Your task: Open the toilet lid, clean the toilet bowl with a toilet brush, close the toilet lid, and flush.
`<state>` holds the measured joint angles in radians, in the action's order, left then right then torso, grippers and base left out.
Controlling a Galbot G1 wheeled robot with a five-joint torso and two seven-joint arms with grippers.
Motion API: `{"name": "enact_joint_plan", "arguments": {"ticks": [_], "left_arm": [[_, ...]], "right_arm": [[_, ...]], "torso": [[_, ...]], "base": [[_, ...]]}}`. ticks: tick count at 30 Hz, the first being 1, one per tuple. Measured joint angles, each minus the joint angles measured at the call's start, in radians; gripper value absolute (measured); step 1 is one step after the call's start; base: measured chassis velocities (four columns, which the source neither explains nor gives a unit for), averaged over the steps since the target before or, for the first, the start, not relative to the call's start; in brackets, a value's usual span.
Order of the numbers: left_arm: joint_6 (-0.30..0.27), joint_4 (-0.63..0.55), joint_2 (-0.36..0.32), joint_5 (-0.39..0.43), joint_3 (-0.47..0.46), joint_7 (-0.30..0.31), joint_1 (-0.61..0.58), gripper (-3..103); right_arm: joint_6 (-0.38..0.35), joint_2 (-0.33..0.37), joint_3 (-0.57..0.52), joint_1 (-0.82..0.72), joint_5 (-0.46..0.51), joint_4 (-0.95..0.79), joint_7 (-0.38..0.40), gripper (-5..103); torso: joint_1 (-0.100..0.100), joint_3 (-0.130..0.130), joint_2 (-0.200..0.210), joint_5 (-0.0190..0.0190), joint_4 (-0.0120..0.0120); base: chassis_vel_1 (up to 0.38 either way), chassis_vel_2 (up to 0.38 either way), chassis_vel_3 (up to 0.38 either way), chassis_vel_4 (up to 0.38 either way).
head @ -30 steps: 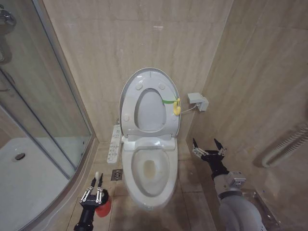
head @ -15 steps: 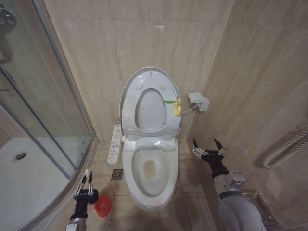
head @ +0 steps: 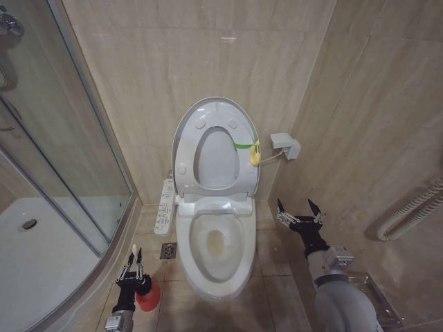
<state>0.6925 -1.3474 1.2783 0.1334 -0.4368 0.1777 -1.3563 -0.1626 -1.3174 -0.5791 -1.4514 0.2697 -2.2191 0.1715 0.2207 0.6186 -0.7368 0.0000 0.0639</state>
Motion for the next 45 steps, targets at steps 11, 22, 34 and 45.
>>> {"name": "enact_joint_plan", "arguments": {"ticks": [11,22,34,45], "left_arm": [[0.024,0.108,0.003,0.023,0.014,-0.010,0.038,19],[0.076,0.237,0.008,0.030,0.034,-0.044,0.101,19],[0.112,0.432,0.010,0.046,0.045,-0.090,0.189,19],[0.100,0.389,0.003,0.058,0.056,-0.094,0.189,19]], "right_arm": [[0.000,0.000,0.000,0.000,0.000,0.000,0.000,100],[0.000,0.000,0.000,0.000,0.000,0.000,0.000,100],[0.000,0.000,0.000,0.000,0.000,0.000,0.000,100],[0.000,0.000,0.000,0.000,0.000,0.000,0.000,100]], "torso": [[0.000,0.000,0.000,-0.0001,0.0000],[0.000,0.000,0.000,0.0000,0.0001],[0.000,0.000,0.000,-0.0001,-0.0001],[0.000,0.000,0.000,-0.0001,0.0000]], "base": [[0.000,0.000,0.000,0.000],[0.000,0.000,0.000,0.000],[0.000,0.000,0.000,0.000],[0.000,0.000,0.000,0.000]]}}
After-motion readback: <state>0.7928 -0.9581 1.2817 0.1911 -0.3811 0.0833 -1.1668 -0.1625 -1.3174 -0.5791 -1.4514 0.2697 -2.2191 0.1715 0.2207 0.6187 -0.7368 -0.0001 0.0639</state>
